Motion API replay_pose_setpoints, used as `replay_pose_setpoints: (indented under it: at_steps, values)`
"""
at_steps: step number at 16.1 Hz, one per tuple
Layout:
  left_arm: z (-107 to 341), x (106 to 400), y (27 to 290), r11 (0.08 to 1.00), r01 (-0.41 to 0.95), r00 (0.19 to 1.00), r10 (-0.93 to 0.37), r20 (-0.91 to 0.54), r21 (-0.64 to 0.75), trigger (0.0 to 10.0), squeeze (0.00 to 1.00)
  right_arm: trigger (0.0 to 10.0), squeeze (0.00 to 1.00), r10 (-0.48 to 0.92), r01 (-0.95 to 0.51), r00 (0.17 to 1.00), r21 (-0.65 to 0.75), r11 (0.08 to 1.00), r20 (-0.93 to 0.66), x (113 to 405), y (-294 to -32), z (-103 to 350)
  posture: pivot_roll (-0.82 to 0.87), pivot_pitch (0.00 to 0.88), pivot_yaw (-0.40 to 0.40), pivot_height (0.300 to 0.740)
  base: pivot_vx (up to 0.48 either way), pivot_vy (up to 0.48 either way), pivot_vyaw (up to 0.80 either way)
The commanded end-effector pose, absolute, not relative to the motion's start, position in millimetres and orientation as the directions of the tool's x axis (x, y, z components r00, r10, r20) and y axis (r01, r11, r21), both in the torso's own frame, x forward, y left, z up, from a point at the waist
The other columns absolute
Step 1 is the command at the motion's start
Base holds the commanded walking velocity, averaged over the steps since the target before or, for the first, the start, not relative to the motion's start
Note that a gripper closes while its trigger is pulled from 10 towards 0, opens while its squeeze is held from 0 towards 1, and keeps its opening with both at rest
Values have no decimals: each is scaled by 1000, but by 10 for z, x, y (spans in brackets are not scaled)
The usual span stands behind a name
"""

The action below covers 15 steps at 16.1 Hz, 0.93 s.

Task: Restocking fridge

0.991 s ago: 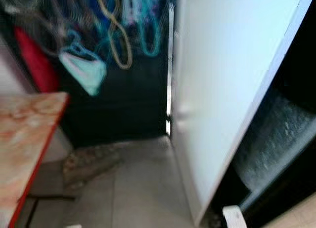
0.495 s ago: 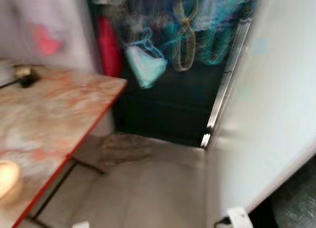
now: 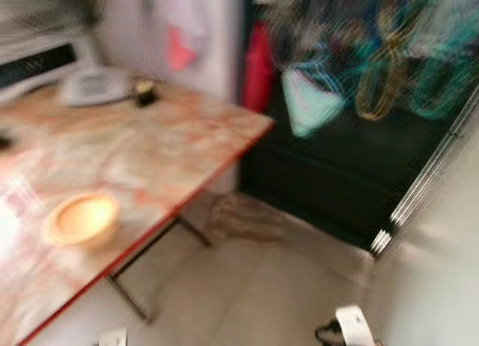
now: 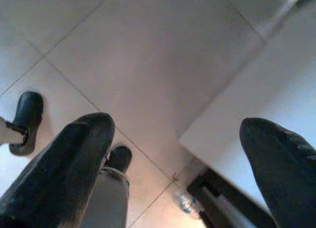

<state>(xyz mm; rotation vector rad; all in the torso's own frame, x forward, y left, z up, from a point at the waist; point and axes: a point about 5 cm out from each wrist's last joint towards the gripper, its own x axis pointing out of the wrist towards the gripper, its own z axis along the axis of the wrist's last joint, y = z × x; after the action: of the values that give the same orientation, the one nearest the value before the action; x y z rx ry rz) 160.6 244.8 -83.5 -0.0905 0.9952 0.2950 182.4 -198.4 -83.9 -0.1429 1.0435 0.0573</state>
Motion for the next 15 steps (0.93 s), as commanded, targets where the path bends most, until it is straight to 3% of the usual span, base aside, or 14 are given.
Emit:
replay_pose_setpoints:
  at_steps: [1,5,15]
  values:
    - [-842,1588,2454,953,-296,497,206,-843,58,10000,0,10000,0,-16,-110,520,-85,990,-854,1905,-1963,-803,36,0,-74,740,0,0,800]
    - [-801,1669,2471,947,-316,521,220,-825,53,10000,0,10000,0,11,-148,524,-79,986,-852,1970,-1917,-777,53,0,-100,740,0,0,800]
    - [-759,1718,2503,923,-385,568,260,-781,27,10000,0,10000,0,42,-201,525,-76,977,-850,2041,-1872,-744,77,0,-82,740,0,0,800]
